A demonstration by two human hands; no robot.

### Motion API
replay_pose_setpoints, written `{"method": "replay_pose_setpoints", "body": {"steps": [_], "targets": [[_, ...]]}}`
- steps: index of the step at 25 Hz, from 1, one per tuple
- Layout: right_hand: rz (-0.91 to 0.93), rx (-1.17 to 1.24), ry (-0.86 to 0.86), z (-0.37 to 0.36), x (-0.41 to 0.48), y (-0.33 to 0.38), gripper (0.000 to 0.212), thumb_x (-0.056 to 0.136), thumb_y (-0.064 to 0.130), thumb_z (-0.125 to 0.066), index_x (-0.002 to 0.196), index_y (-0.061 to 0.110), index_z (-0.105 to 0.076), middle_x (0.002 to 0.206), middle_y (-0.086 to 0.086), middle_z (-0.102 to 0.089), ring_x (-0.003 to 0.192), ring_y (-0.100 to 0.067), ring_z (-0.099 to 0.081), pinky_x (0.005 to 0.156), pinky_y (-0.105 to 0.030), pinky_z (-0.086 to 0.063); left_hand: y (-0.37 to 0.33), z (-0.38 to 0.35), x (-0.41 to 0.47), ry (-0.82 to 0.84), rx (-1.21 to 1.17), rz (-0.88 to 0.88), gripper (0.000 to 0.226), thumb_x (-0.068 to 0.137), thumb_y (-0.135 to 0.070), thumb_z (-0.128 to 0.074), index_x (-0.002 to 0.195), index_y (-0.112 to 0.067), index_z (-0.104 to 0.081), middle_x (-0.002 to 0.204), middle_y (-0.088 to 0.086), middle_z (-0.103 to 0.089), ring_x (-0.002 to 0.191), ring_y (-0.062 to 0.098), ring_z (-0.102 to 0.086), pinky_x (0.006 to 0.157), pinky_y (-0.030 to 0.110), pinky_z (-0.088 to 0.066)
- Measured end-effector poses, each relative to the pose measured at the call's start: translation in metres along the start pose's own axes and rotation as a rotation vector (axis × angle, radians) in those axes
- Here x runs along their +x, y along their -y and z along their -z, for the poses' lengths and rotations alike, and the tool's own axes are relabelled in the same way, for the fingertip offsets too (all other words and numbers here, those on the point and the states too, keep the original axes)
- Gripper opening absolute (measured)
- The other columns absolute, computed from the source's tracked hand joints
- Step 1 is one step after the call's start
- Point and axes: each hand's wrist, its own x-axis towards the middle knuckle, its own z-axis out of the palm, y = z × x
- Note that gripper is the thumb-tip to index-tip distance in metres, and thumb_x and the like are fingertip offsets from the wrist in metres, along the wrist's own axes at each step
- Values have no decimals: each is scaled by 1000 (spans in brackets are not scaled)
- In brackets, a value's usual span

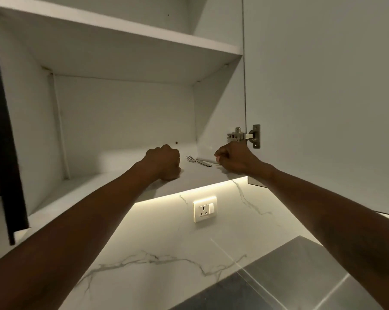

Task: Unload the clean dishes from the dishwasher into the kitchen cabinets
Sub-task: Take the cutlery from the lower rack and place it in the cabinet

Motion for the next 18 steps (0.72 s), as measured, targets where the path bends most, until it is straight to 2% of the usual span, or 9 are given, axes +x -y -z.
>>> {"method": "replay_pose_setpoints", "body": {"steps": [2, 5, 7, 12, 18], "targets": [[5, 0, -3, 10, -37, 4, 12, 90, 17, -67, 89, 15, -79, 83, -2, -74, 73, -4, -60, 80, -25, -47, -8, 10, -29, -12, -38, 30, 34, 88, -48, -60, 114, -27, -68, 121, 9, -56, 108, 31, -60, 88, 37, -47], [-36, -21, -12, 20, -89, 11, 24, 88, 25, -70, 104, 8, -76, 98, -5, -75, 92, -17, -67, 90, -29, -52, -26, 30, -74, -34, -109, 35, 29, 88, -49, -61, 106, -29, -71, 115, 7, -60, 106, 29, -60, 80, 34, -45], [-67, 13, -13, 30, -131, 16, 29, 87, 32, -72, 111, 16, -74, 98, 0, -70, 103, -19, -63, 93, -31, -50, -49, 44, -111, -56, -95, 16, 27, 87, -49, -63, 105, -31, -71, 113, 3, -61, 104, 27, -61, 82, 34, -45], [-116, 12, 29, 65, -241, 30, 36, 86, 33, -75, 119, 17, -72, 111, -1, -68, 97, -10, -58, 87, -22, -41, -115, 55, -200, -9, -101, -81, 31, 83, -48, -67, 110, -33, -67, 114, -2, -63, 107, 23, -60, 88, 35, -47], [-263, -46, 91, 93, -372, 31, 41, 85, 36, -76, 121, 18, -71, 121, -3, -70, 108, -14, -65, 94, -28, -49, -209, 33, -285, 143, -113, -298, 42, 83, -56, -67, 118, -32, -65, 119, -5, -63, 108, 19, -60, 86, 36, -50]]}}
